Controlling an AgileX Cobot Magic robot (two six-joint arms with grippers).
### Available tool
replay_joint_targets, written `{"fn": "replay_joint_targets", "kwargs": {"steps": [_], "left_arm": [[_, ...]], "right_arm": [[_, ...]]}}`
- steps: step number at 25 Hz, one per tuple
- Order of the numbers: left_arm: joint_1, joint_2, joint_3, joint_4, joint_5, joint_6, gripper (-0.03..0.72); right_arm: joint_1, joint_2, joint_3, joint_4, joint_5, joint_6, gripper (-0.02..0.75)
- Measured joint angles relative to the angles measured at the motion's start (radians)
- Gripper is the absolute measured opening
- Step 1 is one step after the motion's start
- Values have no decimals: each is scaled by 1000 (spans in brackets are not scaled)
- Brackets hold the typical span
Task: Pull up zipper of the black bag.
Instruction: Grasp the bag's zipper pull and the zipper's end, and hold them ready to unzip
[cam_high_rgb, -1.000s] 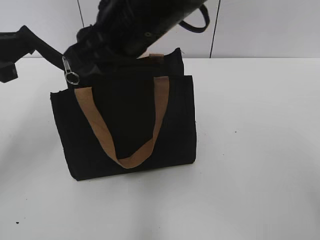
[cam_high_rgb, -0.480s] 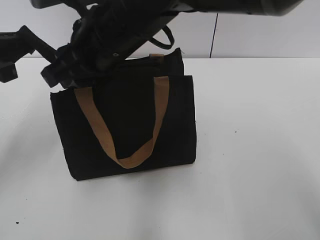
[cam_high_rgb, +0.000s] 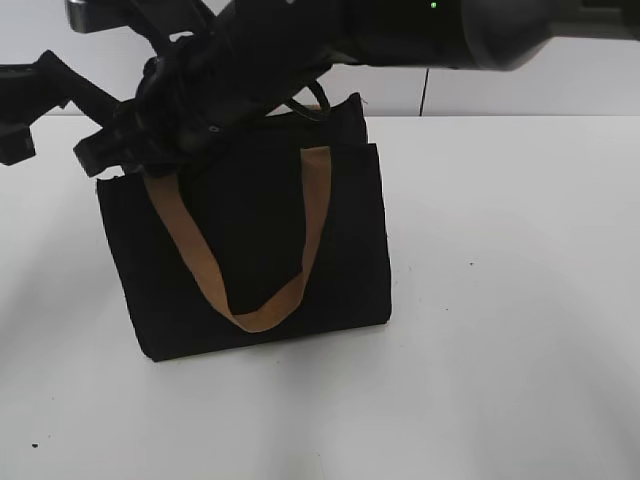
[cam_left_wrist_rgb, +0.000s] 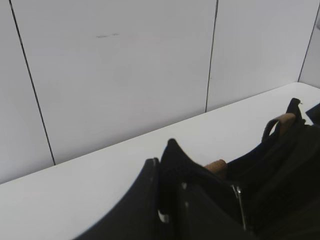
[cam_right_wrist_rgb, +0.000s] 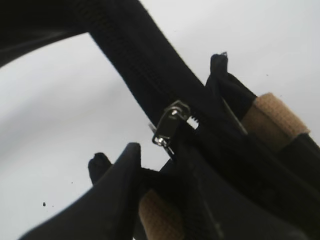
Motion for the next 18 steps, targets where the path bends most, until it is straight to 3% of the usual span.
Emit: {"fn": "replay_joint_targets", "kwargs": {"steps": [12, 18], "left_arm": [[0, 0, 0, 1, -23, 0, 34], [0, 0, 0, 4, -40, 0, 34]], "right_arm": [[0, 19, -2, -3, -37, 138, 190], [0, 23, -2, -12, -52, 143, 12]]}}
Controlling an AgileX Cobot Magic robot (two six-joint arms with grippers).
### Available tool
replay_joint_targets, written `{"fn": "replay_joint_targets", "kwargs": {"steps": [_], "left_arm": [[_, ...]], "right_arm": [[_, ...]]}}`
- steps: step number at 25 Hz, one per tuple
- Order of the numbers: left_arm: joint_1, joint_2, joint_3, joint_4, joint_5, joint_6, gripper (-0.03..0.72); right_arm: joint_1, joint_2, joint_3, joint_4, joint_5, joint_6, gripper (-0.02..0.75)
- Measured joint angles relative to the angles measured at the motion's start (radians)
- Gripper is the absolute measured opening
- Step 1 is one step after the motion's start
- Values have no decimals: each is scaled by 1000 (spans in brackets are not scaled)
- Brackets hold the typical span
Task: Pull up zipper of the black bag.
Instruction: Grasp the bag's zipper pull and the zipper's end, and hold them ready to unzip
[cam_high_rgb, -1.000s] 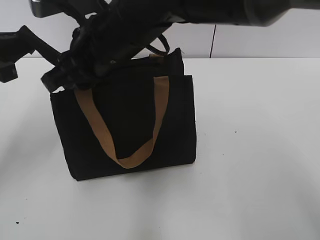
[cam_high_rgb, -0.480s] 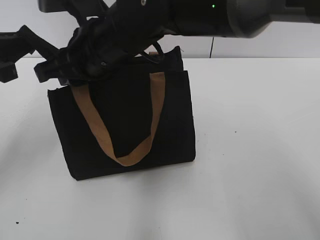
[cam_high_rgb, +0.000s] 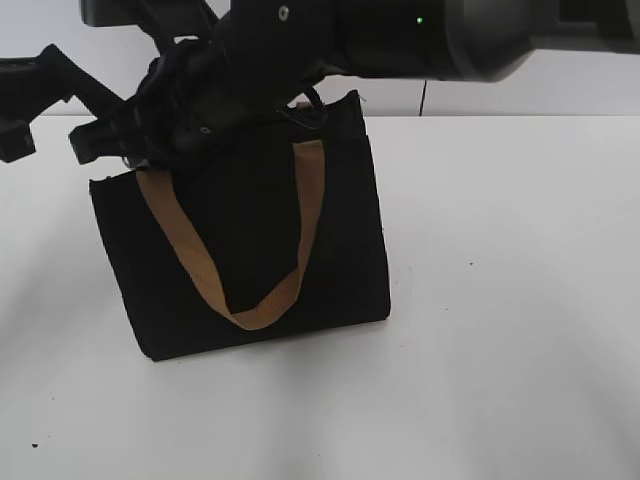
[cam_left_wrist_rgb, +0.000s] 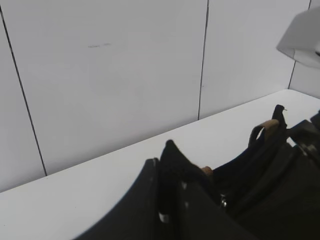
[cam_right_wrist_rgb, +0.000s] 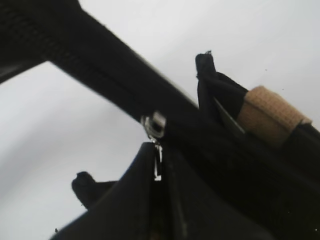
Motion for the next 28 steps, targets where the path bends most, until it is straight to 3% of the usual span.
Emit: {"fn": "replay_joint_targets", "kwargs": {"steps": [10, 18, 28], "left_arm": [[0, 0, 0, -4, 40, 0, 34], [0, 0, 0, -29, 179, 0, 34], [-6, 1, 0, -55, 222, 0, 34]], "right_arm": [[-1, -43, 0, 2, 72, 6, -13], [-6, -126, 0, 54, 108, 10, -13], [-125, -116, 0, 59, 209, 12, -13]]}}
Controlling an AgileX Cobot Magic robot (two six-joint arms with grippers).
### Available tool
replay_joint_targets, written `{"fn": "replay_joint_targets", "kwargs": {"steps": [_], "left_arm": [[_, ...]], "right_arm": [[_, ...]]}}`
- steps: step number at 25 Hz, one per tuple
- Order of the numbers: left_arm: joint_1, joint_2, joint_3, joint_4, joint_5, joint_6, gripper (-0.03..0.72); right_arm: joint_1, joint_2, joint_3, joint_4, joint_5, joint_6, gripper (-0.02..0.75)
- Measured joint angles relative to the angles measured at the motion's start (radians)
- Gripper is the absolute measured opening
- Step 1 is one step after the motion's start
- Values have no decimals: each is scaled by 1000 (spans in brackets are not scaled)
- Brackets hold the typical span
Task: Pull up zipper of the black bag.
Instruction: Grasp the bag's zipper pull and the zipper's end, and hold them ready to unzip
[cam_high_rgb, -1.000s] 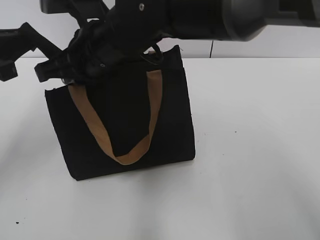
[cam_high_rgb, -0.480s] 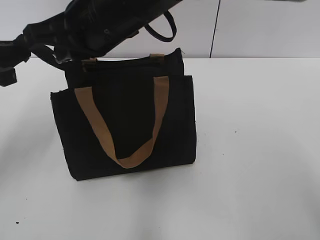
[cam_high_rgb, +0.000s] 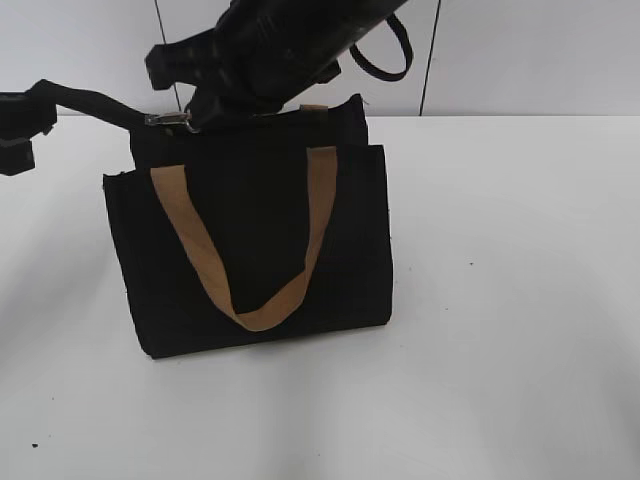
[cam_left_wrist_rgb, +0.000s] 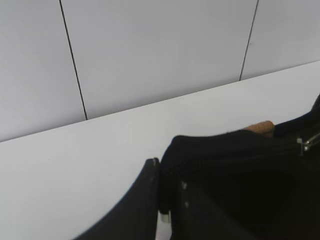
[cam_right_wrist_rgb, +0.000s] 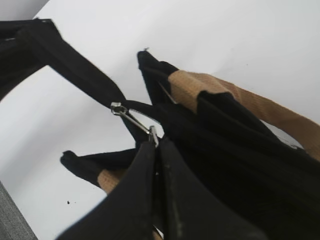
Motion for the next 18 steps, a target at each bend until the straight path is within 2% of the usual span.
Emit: {"fn": "replay_joint_targets", "kwargs": {"steps": [7, 15, 18], "left_arm": [[0, 0, 0, -6, 4, 0, 33], [0, 0, 0, -5, 11, 0, 33], [0, 0, 0, -6, 14, 0, 33]], "right_arm": [[-8, 54, 0, 17, 39, -5, -13], [-8, 32, -6, -234, 115, 55, -13], [-8, 19, -6, -296, 159, 65, -13]]}}
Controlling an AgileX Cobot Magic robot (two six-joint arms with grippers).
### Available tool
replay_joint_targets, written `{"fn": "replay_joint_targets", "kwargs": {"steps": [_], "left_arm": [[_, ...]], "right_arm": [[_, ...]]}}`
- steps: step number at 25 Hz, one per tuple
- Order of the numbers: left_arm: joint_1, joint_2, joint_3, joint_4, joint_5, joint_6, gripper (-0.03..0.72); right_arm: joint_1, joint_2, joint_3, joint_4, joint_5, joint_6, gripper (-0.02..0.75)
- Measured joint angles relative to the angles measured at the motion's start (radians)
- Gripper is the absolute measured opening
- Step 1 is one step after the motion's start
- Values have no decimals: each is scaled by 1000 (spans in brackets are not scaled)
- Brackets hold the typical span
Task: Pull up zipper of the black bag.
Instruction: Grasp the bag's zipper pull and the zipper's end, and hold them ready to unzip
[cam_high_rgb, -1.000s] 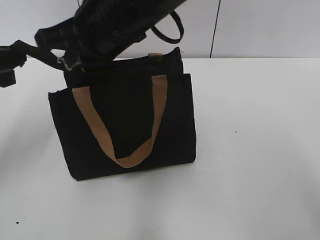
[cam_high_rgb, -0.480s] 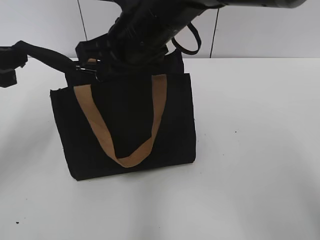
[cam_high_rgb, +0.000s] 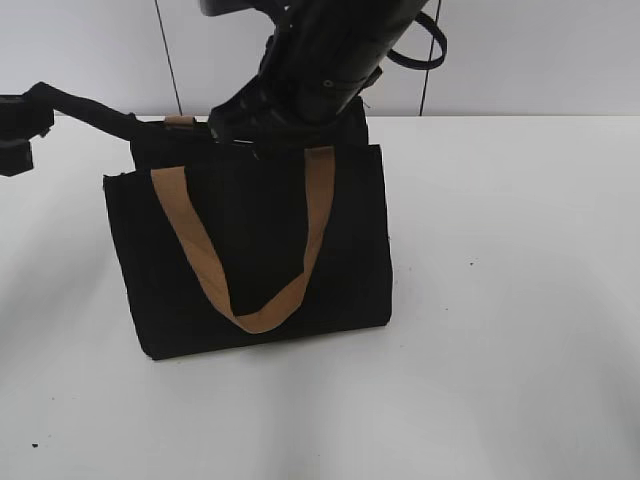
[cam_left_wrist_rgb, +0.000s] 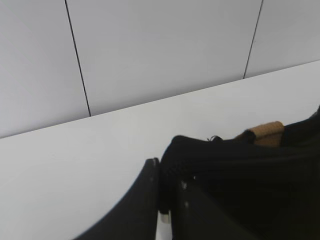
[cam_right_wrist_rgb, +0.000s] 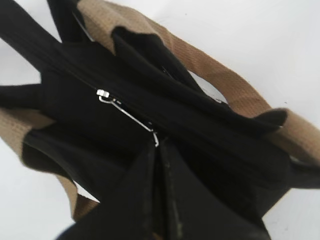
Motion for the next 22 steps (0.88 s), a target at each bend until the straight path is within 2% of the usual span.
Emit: {"fn": "replay_joint_targets", "kwargs": {"steps": [15, 22], "left_arm": [[0, 0, 0, 0, 20, 0, 33], [0, 0, 0, 2, 27, 0, 33]], "right_arm": [[0, -59, -1, -259, 196, 6, -13], [0, -61, -1, -330, 254, 4, -13]]}}
